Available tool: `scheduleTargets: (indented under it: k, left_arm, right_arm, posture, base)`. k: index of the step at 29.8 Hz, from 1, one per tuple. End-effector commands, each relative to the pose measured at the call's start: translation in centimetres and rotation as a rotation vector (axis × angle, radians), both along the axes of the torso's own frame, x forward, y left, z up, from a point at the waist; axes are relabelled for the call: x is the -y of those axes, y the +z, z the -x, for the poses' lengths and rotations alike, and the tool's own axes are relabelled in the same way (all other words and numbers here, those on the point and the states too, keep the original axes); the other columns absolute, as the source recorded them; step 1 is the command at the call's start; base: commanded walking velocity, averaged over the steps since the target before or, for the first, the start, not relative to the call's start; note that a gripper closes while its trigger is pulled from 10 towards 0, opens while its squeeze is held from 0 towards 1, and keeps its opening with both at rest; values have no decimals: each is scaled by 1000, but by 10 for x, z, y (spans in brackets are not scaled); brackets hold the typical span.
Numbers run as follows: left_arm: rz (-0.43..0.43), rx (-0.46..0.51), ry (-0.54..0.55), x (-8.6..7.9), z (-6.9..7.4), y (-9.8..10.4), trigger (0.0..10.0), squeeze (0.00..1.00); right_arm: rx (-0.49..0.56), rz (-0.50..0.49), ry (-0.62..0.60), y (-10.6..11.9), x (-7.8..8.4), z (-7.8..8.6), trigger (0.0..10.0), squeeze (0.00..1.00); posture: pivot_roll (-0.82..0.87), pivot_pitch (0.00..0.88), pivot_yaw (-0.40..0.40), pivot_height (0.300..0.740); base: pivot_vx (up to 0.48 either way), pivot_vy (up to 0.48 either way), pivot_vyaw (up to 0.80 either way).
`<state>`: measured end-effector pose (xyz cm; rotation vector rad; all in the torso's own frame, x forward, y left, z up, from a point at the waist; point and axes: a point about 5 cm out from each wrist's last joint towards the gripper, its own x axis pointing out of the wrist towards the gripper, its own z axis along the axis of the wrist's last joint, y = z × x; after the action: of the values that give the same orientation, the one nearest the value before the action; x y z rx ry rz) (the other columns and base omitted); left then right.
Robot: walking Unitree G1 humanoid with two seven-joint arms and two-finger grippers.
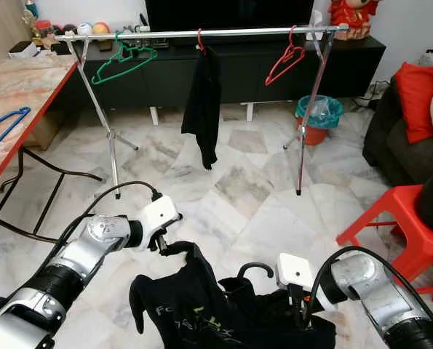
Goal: Hang hanger
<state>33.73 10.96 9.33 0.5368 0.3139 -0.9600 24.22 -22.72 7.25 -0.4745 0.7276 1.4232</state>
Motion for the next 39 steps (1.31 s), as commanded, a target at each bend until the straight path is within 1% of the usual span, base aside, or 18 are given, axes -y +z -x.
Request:
scheduleTargets:
  k: [1,3,5,7,8,11,14,16,19,20,21,22,27,28,30,31,36,39]
  left_arm:
    - [-17,33,60,-8,-6,3,10000,0]
    - [-29,27,133,-22,-10,2,10000,0]
    - [-36,29,137,-25,-11,1,10000,0]
    - [-68,35,145,-35,-11,0,10000,0]
    - [-74,28,156,-46,-10,1,10000,0]
    - [-72,25,160,-52,-10,3,10000,0]
    - [-72,2,178,-65,-10,4,10000,0]
    - [-64,-52,134,-78,-4,4,10000,0]
    - [-51,-69,116,-82,-2,5,10000,0]
    - [-22,-92,99,-85,0,6,10000,0]
    - [35,-140,57,-85,5,6,10000,0]
    - [59,-165,18,-82,8,6,10000,0]
    - [95,-244,-122,-63,22,-3,10000,0]
    - [106,-272,-171,-57,26,-5,10000,0]
    - [116,-286,-200,-53,29,-5,10000,0]
    - [127,-298,-240,-44,32,-7,10000,0]
    - [116,-322,-269,-34,37,-14,10000,0]
    - [139,-335,-306,-26,41,-12,10000,0]
  right_arm:
    - [17,-24,6,3,-2,-1,10000,0]
    - [11,-26,4,2,-1,0,10000,0]
    - [10,-26,4,1,-1,0,10000,0]
    - [5,-24,3,1,0,1,10000,0]
    - [-2,-14,3,0,3,2,10000,0]
    - [-4,-4,0,-1,4,3,10000,0]
    - [-7,8,-2,-2,7,4,10000,0]
    - [-9,33,-13,-5,11,4,10000,0]
    - [-10,49,-14,-7,13,5,10000,0]
    - [-12,60,-19,-9,15,5,10000,0]
    - [-15,66,-23,-11,16,6,10000,0]
    - [-16,65,-24,-11,16,6,10000,0]
    - [-14,68,-24,-12,15,5,10000,0]
    - [-1,68,-29,-12,15,3,10000,0]
    - [4,66,-34,-11,14,1,10000,0]
    - [15,61,-37,-10,13,-2,10000,0]
    - [21,69,-20,-10,11,-4,10000,0]
    - [47,71,-36,-9,10,-9,10000,0]
  posture:
    - [-24,8,47,740]
    - [-22,6,45,740]
    - [-22,6,45,740]
    - [-23,7,45,740]
    - [-23,6,45,740]
    - [-23,6,45,740]
    - [-23,5,46,740]
    - [-22,3,46,740]
    - [-23,1,47,740]
    - [-21,0,47,740]
    - [-22,0,46,740]
    - [-22,0,46,740]
    - [-22,0,45,740]
    - [-22,0,45,740]
    - [-25,0,45,740]
    - [-25,0,45,740]
    - [-26,0,43,740]
    - [-23,0,42,740]
  base:
    - [0,0,0]
    - [0,0,0]
    - [0,0,0]
    - [0,0,0]
    - [0,0,0]
    - [0,0,0]
    - [0,0,0]
    - [0,0,0]
    - [0,0,0]
    - [0,0,0]
    - [0,0,0]
    - [0,0,0]
    - [0,0,0]
    - [0,0,0]
    - [0,0,0]
    - [0,0,0]
    - [0,0,0]
    - [0,0,0]
